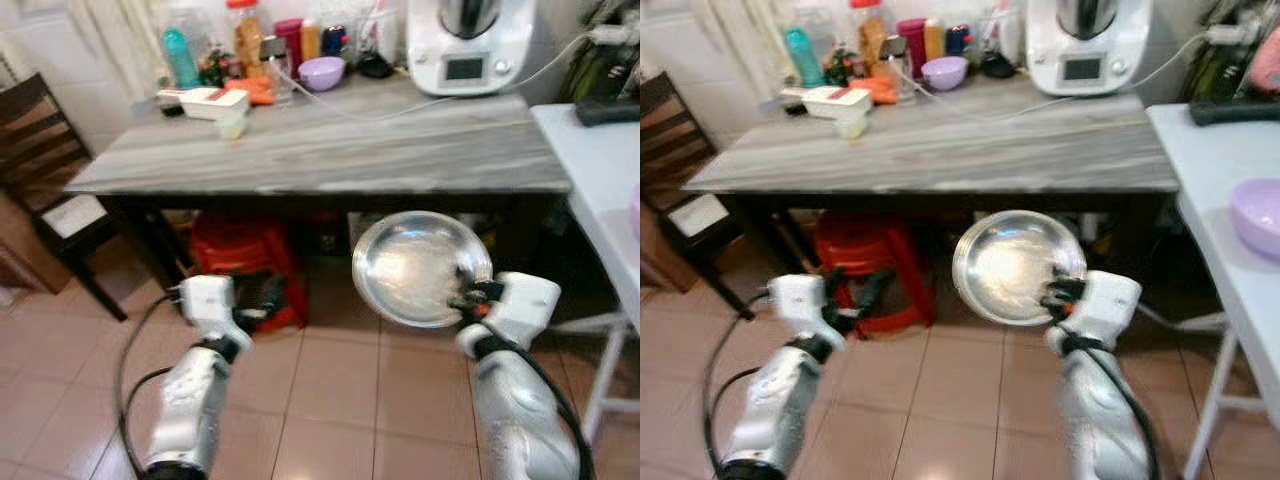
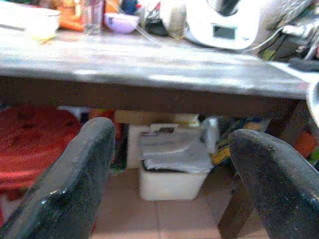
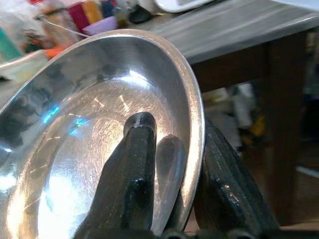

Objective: Setting the table

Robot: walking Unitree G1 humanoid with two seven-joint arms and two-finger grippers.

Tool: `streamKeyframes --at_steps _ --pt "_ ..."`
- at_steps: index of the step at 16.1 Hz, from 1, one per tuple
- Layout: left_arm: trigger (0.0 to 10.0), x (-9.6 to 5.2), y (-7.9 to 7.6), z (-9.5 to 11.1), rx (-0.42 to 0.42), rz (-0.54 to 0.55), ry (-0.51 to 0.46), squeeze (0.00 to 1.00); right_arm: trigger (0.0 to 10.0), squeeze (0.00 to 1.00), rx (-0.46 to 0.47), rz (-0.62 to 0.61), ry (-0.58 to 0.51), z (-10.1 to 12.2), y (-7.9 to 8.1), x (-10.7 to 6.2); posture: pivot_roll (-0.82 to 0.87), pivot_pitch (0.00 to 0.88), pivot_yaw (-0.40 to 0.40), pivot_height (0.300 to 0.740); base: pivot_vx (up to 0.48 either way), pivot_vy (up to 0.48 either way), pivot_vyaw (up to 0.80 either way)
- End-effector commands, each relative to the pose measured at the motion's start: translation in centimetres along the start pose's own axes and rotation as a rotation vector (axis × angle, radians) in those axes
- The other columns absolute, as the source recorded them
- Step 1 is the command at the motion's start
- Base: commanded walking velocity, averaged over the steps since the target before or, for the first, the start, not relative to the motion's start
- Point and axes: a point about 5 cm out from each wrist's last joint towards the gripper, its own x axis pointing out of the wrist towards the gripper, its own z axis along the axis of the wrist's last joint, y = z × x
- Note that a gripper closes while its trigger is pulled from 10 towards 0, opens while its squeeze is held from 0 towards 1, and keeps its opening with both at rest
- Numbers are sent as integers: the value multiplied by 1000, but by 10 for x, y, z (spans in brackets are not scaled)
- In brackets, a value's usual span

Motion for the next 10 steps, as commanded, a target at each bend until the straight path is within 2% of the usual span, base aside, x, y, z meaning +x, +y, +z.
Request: streamKeyframes --at_steps 1,8,10 --pt "10000 -3 13 6 22 35 -8 0 10000 0 17 44 -15 2 15 2 -94 0 111 740 304 0 0" --pt "10000 0 9 5 17 18 -10 0 10000 0 8 58 -25 4 16 6 -95 0 107 740 366 0 0" --pt "10000 0 8 5 16 17 -11 0 10000 0 10 58 -26 4 16 6 -95 0 105 740 463 0 400"
